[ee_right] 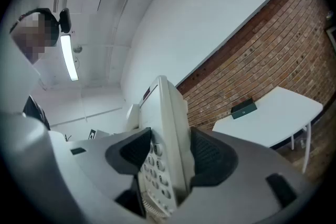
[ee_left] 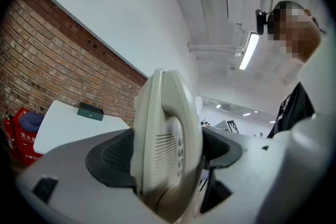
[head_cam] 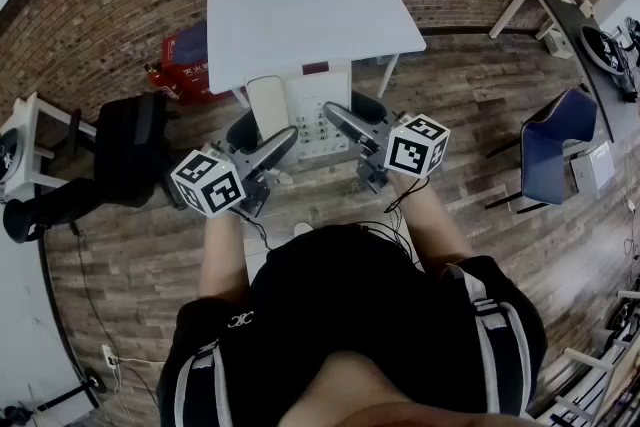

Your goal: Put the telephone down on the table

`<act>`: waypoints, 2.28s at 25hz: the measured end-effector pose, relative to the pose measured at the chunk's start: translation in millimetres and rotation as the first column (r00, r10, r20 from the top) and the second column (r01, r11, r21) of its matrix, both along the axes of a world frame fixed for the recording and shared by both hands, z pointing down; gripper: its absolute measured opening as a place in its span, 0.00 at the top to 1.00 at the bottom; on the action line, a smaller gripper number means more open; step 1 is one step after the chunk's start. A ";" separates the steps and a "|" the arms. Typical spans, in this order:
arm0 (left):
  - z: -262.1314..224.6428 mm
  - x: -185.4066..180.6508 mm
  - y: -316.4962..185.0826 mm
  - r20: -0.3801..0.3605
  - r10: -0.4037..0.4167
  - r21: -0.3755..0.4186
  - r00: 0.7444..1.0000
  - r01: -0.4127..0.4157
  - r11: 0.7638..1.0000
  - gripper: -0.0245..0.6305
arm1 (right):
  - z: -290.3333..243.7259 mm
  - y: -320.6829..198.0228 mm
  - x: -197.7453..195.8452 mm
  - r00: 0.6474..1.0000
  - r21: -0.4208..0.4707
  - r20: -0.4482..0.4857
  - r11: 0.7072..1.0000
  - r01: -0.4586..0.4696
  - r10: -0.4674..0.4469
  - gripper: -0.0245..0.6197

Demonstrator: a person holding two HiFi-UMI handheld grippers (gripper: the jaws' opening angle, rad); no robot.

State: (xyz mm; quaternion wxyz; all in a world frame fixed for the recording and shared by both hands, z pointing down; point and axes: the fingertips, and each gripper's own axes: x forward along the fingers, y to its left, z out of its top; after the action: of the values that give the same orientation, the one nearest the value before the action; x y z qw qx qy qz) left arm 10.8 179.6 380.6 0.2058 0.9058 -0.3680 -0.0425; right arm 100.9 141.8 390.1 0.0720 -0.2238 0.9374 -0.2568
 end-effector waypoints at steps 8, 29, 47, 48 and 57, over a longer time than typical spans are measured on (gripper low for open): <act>2.4 -1.8 -0.8 -0.011 -0.002 -0.006 1.000 0.002 1.000 0.36 | 0.4 -1.1 -2.1 1.000 0.000 -0.002 1.000 -0.008 0.008 0.64; 1.7 -77.9 -27.5 -0.025 0.039 0.015 0.999 -0.038 0.999 0.36 | -0.2 -25.1 -75.5 0.998 0.002 0.013 0.998 -0.068 0.068 0.64; -0.2 -118.5 -69.2 -0.037 0.027 0.044 0.999 -0.025 0.999 0.36 | -3.5 -67.6 -116.1 0.997 0.024 0.025 0.997 -0.071 0.070 0.64; 2.1 -118.8 -74.4 -0.036 0.024 0.045 0.999 -0.022 0.999 0.36 | -1.1 -73.0 -116.4 0.997 0.023 0.027 0.997 -0.069 0.068 0.64; 14.0 -123.3 -149.6 -0.017 0.021 0.041 1.000 -0.020 0.999 0.36 | 10.4 -149.7 -121.9 0.998 0.023 0.037 0.998 -0.053 0.052 0.64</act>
State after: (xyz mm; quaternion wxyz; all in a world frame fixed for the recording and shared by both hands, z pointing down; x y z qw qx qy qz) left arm -112.5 30.0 394.6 0.1909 0.9132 -0.3558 -0.0560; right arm -21.0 -7.8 400.5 0.0982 -0.2430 0.9327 -0.2477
